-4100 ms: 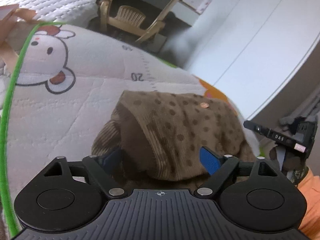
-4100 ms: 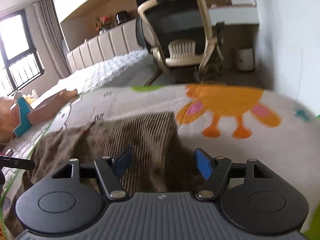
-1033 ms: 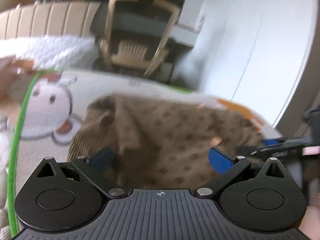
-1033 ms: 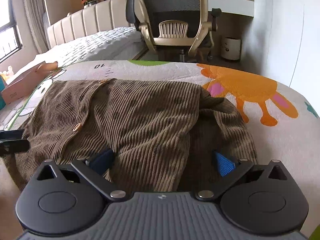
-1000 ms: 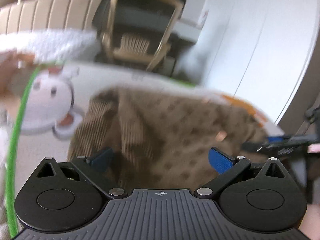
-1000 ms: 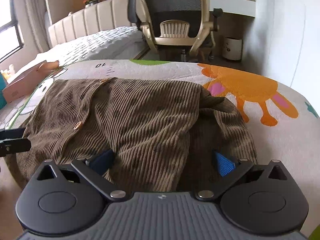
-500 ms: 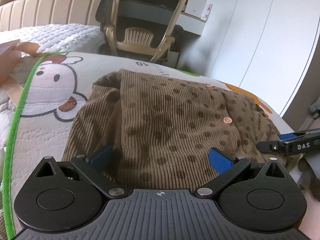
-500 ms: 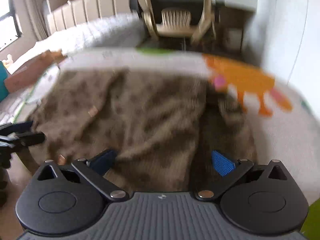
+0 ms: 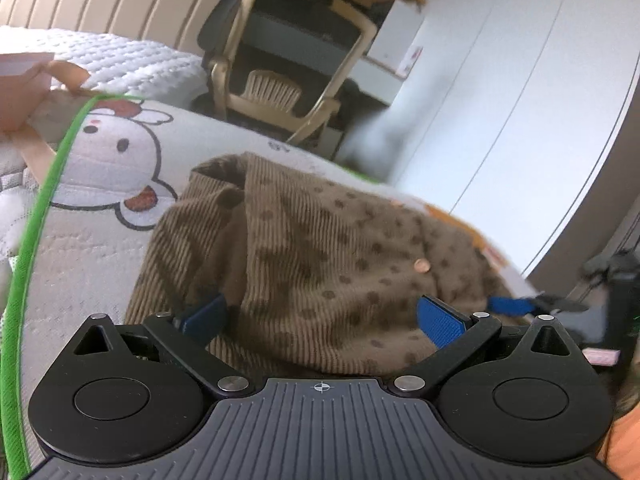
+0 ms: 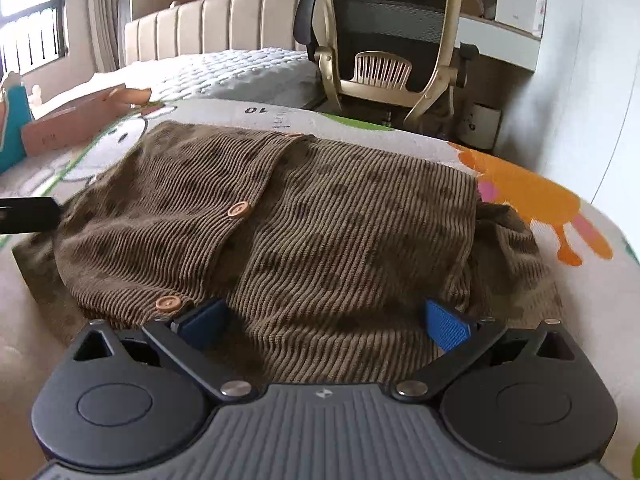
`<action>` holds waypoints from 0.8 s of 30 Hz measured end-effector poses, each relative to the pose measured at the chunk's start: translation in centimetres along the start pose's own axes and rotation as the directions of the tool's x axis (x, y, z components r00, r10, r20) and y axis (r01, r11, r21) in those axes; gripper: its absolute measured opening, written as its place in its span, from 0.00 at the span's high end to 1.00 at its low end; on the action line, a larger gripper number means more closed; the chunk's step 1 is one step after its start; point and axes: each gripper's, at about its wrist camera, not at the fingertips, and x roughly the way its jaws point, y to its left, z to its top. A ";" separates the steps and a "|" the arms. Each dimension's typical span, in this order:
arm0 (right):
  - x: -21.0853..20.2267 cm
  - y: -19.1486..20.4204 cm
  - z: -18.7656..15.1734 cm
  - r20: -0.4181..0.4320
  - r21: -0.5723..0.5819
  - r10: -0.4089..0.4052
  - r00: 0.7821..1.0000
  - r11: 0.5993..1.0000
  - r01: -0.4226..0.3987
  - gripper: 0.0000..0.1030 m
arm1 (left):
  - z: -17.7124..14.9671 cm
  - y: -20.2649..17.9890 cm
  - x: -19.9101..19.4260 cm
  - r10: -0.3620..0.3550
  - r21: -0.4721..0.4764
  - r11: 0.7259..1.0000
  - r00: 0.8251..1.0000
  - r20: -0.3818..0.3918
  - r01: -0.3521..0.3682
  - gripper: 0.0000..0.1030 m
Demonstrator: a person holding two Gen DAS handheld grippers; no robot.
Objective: Fold clothes
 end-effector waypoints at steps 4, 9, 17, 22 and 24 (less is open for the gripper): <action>-0.1 -0.7 0.1 0.015 0.021 0.030 0.999 0.999 -0.030 0.00 | 0.6 0.4 1.0 0.044 -0.019 0.999 0.999 -0.001 -0.044 0.24; -1.9 -3.7 -0.1 0.051 0.175 0.077 0.996 0.981 -0.085 0.00 | 1.2 0.8 1.3 0.124 -0.034 0.992 0.992 0.017 -0.123 0.23; -2.9 -6.0 -1.6 -0.063 0.102 -0.124 0.990 0.986 0.130 0.00 | 1.2 -1.0 2.8 0.158 0.184 0.973 0.981 -0.109 -0.136 0.09; -3.4 -7.4 -2.5 -0.063 0.105 -0.113 0.992 0.987 0.119 0.00 | -0.5 -2.2 2.6 0.175 0.271 0.953 0.977 -0.118 -0.137 0.10; -3.7 -7.4 -2.3 -0.063 0.093 -0.131 0.989 0.986 0.137 0.00 | -1.0 -2.7 2.0 0.163 0.269 0.955 0.977 -0.136 -0.122 0.10</action>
